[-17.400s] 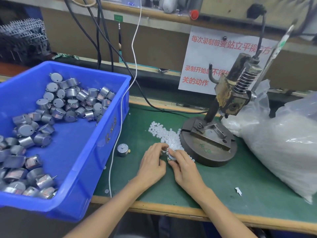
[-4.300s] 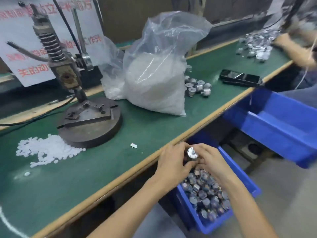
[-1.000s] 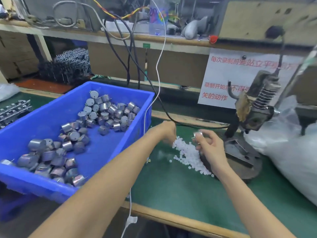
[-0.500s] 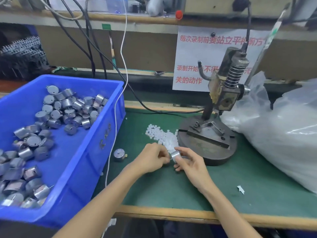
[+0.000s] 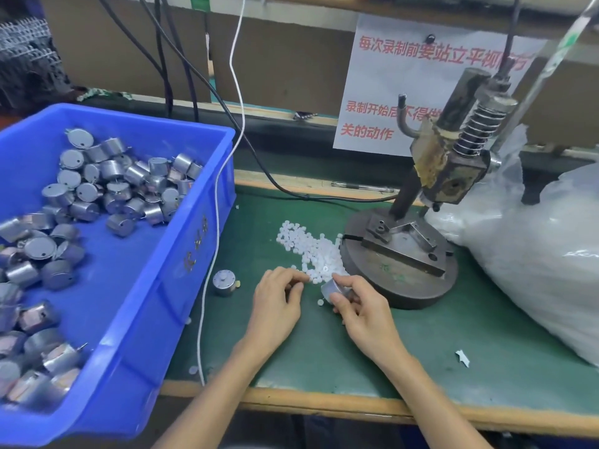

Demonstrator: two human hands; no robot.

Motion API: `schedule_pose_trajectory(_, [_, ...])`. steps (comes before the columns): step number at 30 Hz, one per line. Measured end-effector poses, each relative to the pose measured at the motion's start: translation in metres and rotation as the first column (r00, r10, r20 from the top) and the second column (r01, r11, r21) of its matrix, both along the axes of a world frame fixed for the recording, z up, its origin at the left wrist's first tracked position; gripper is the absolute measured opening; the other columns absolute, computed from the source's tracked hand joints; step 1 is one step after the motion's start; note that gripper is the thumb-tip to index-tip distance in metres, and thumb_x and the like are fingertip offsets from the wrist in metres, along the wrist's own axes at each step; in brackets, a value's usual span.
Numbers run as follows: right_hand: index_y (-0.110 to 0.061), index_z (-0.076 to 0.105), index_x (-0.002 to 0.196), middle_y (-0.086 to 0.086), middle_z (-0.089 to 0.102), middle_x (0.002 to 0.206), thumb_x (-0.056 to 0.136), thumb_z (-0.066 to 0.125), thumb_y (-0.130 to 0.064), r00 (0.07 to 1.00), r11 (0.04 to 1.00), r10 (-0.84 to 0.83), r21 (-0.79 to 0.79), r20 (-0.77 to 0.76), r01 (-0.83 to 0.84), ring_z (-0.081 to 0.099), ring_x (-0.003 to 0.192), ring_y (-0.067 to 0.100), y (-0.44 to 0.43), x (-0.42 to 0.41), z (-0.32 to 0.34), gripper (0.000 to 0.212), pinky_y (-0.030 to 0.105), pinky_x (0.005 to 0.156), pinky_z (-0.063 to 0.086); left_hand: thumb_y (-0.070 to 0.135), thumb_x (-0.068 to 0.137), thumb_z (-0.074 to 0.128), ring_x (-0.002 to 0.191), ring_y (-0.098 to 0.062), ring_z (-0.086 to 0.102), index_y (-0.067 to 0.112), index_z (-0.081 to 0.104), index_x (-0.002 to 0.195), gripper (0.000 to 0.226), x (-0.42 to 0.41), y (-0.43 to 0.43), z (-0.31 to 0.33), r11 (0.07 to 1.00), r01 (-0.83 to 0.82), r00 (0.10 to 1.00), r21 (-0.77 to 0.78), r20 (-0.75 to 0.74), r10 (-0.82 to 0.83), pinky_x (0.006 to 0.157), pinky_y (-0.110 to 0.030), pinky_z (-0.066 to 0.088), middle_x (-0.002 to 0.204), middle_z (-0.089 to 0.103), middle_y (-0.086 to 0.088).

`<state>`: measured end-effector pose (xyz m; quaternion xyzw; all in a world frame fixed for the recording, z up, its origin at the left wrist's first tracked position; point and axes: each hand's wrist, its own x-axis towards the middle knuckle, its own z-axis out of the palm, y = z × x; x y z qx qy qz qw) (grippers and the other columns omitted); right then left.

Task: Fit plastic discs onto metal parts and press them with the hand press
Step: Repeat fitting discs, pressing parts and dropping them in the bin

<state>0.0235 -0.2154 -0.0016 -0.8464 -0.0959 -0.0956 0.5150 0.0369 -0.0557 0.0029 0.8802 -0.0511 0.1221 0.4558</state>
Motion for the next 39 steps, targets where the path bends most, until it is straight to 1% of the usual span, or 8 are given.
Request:
schedule_pose_trajectory(5, [-0.005, 0.064, 0.101, -0.012, 0.059, 0.096, 0.088, 0.061, -0.001, 0.992, 0.994, 0.036, -0.106, 0.119, -0.024, 0.054, 0.073, -0.007, 0.001, 0.0, 0.0, 0.014, 0.006, 0.06, 0.037, -0.002, 0.082, 0.059, 0.08, -0.013, 0.048, 0.012, 0.069, 0.09, 0.019, -0.002, -0.001, 0.001, 1.0, -0.003, 1.0, 0.015, 0.002, 0.003, 0.076, -0.017, 0.034, 0.086, 0.064, 0.002])
schedule_pose_trajectory(10, [-0.003, 0.064, 0.101, -0.003, 0.061, 0.095, 0.088, 0.06, -0.002, 0.988, 0.987, 0.062, -0.154, 0.14, -0.04, 0.054, 0.075, -0.007, 0.002, 0.0, -0.001, 0.013, 0.007, 0.061, 0.038, 0.001, 0.082, 0.059, 0.083, -0.011, 0.044, 0.013, 0.069, 0.091, 0.018, -0.002, 0.0, 0.002, 0.999, 0.015, 1.0, 0.035, -0.017, -0.014, 0.076, -0.017, 0.033, 0.087, 0.064, 0.002])
schedule_pose_trajectory(19, [-0.003, 0.063, 0.103, -0.003, 0.061, 0.096, 0.089, 0.06, -0.005, 0.989, 0.984, 0.056, -0.173, 0.14, -0.031, 0.055, 0.079, -0.005, 0.002, 0.002, -0.002, 0.014, 0.012, 0.061, 0.04, 0.003, 0.082, 0.06, 0.083, -0.011, 0.044, 0.014, 0.07, 0.09, 0.017, -0.002, -0.001, 0.002, 0.999, 0.029, 0.999, 0.03, -0.017, -0.029, 0.078, -0.02, 0.035, 0.086, 0.065, 0.004])
schedule_pose_trajectory(23, [-0.001, 0.063, 0.102, 0.002, 0.059, 0.094, 0.089, 0.059, -0.005, 0.976, 0.968, 0.065, -0.249, 0.207, -0.011, 0.051, 0.078, -0.01, 0.004, 0.001, 0.0, 0.015, 0.004, 0.064, 0.036, 0.004, 0.082, 0.061, 0.084, -0.012, 0.045, 0.014, 0.069, 0.09, 0.016, -0.002, 0.0, 0.002, 0.999, 0.035, 0.999, 0.032, -0.013, -0.034, 0.079, -0.022, 0.036, 0.086, 0.065, 0.005])
schedule_pose_trajectory(25, [0.001, 0.063, 0.104, 0.006, 0.059, 0.098, 0.087, 0.057, -0.007, 0.965, 0.945, 0.093, -0.328, 0.243, -0.008, 0.049, 0.083, -0.006, 0.006, -0.001, -0.001, 0.02, 0.004, 0.071, 0.037, 0.003, 0.082, 0.061, 0.084, -0.013, 0.046, 0.014, 0.069, 0.09, 0.016, -0.002, 0.0, 0.002, 0.999, 0.039, 0.999, 0.033, -0.012, -0.039, 0.08, -0.023, 0.038, 0.086, 0.065, 0.005])
schedule_pose_trajectory(28, [0.004, 0.063, 0.107, 0.015, 0.058, 0.103, 0.085, 0.057, -0.004, 0.946, 0.908, 0.135, -0.419, 0.295, 0.002, 0.053, 0.088, 0.011, 0.008, -0.003, -0.003, 0.023, 0.016, 0.074, 0.044, 0.003, 0.082, 0.061, 0.085, -0.016, 0.048, 0.014, 0.069, 0.09, 0.016, -0.003, 0.0, 0.002, 0.998, 0.047, 0.999, 0.045, -0.01, -0.047, 0.08, -0.025, 0.039, 0.086, 0.064, 0.004])
schedule_pose_trajectory(33, [0.004, 0.063, 0.109, 0.019, 0.06, 0.104, 0.083, 0.058, -0.001, 0.928, 0.869, 0.164, -0.494, 0.334, 0.024, 0.064, 0.081, 0.029, 0.011, -0.003, -0.005, 0.027, 0.031, 0.067, 0.051, 0.004, 0.082, 0.061, 0.085, -0.015, 0.048, 0.015, 0.07, 0.091, 0.016, -0.002, 0.0, 0.0, 0.997, 0.051, 0.999, 0.051, -0.011, -0.05, 0.081, -0.025, 0.039, 0.086, 0.064, 0.006])
schedule_pose_trajectory(39, [0.002, 0.062, 0.108, 0.014, 0.061, 0.104, 0.086, 0.057, -0.004, 0.955, 0.883, 0.135, -0.469, 0.265, 0.005, 0.064, 0.084, 0.026, 0.01, -0.001, -0.006, 0.023, 0.026, 0.071, 0.047, 0.002, 0.079, 0.059, 0.088, -0.012, 0.049, 0.018, 0.068, 0.092, 0.022, -0.003, 0.0, 0.0, 0.996, 0.07, 0.997, 0.058, -0.025, -0.068, 0.081, -0.022, 0.035, 0.087, 0.061, 0.014])
